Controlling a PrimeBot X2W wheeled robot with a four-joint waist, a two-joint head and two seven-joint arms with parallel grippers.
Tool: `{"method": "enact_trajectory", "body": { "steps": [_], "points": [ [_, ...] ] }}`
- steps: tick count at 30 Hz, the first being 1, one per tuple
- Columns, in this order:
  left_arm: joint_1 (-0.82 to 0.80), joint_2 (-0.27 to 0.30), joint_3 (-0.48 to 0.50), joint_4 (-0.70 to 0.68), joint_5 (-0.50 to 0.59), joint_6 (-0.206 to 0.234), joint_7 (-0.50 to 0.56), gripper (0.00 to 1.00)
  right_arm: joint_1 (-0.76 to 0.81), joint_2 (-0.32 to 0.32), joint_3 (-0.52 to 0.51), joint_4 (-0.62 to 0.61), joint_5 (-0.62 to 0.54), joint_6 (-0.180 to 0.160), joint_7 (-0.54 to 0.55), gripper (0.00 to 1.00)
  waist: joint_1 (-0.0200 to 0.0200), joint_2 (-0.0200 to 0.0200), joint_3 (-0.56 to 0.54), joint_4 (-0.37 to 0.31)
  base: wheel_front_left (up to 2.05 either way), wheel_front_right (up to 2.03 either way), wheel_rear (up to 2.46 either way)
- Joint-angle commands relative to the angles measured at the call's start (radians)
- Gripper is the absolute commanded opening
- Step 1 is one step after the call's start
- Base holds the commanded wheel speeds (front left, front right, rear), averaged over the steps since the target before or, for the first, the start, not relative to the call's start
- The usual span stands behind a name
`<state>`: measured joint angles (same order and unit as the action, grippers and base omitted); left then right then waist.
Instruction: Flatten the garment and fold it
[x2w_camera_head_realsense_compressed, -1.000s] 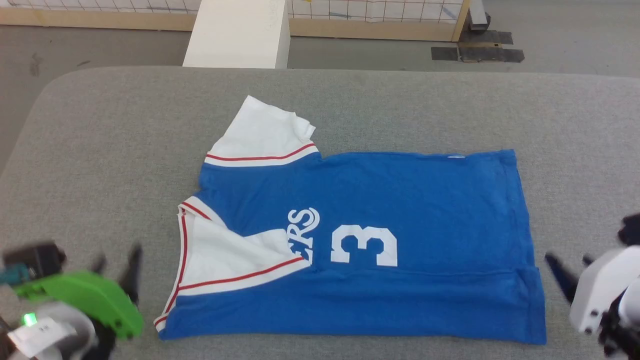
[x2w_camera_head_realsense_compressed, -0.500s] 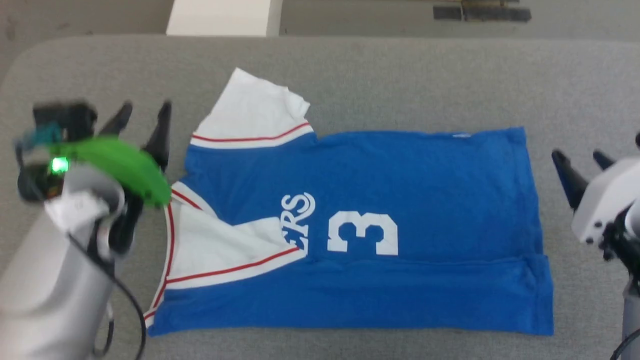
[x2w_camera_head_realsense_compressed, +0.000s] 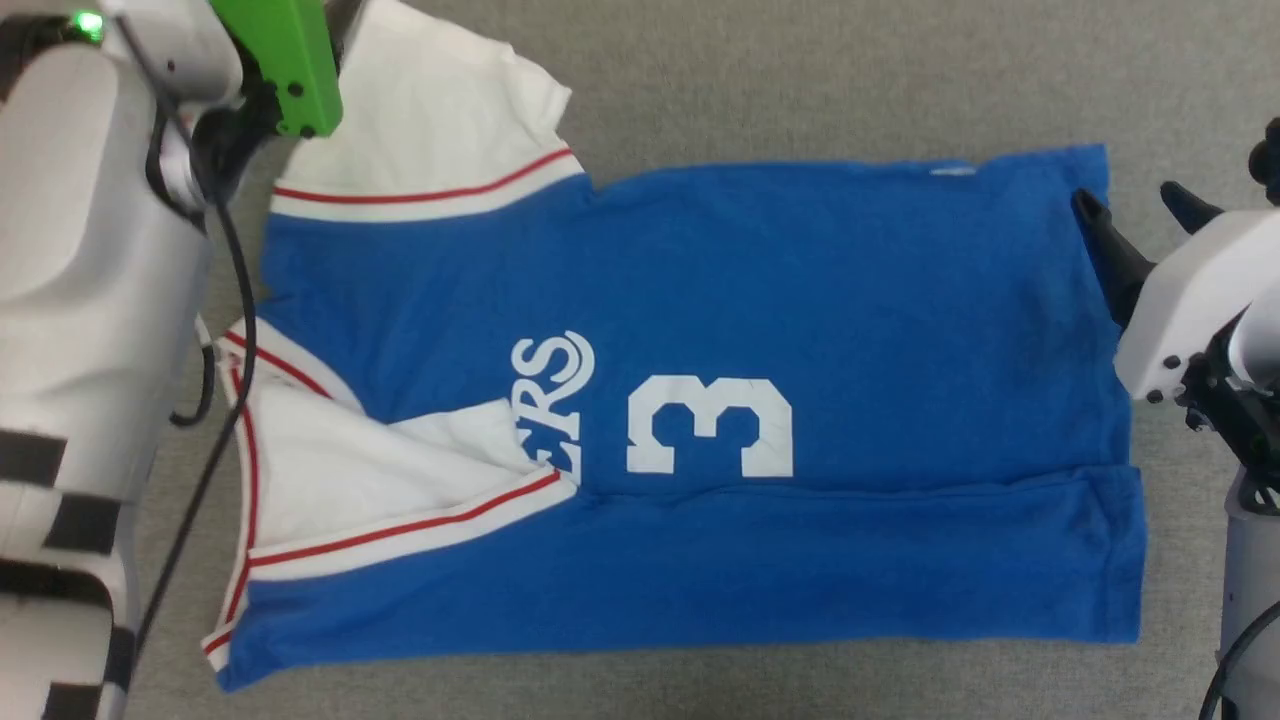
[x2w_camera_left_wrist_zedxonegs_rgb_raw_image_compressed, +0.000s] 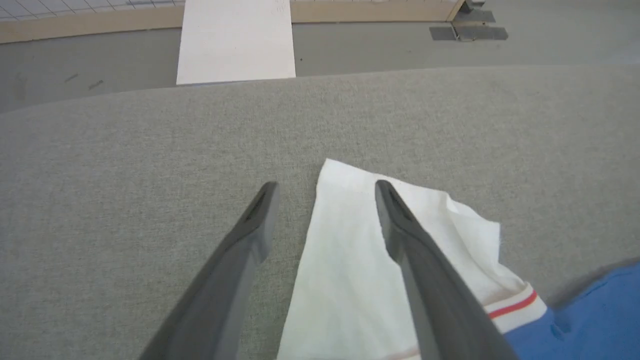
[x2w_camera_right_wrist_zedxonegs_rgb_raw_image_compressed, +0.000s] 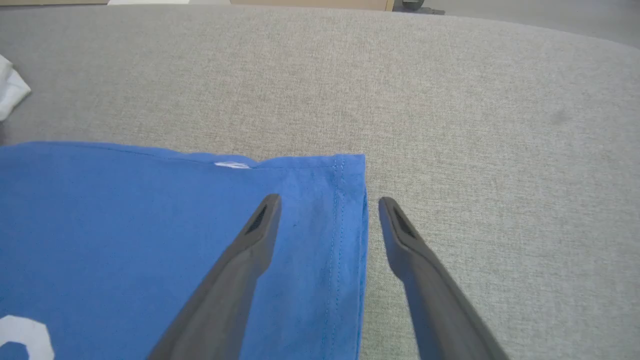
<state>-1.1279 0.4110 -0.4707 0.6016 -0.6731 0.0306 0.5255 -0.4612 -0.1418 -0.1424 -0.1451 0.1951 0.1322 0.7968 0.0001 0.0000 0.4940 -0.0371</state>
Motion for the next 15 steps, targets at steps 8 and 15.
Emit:
{"method": "enact_trajectory", "body": {
  "steps": [8, 15],
  "points": [
    [-0.086, 0.022, -0.080, 0.074, 0.051, 0.032, 0.232, 1.00, -0.035, 0.015, 0.017, -0.027, -0.007, -0.002, 0.001, 1.00, -0.0001, 0.0000, 0.125, -0.048, 0.00, 0.00, 0.00],
    [-0.021, 0.021, -0.072, 0.084, -0.005, 0.039, 0.314, 0.00, -0.035, 0.010, 0.006, -0.042, -0.011, -0.002, 0.000, 1.00, -0.0001, 0.0000, 0.141, -0.045, 0.00, 0.00, 0.00]
  ]
}}
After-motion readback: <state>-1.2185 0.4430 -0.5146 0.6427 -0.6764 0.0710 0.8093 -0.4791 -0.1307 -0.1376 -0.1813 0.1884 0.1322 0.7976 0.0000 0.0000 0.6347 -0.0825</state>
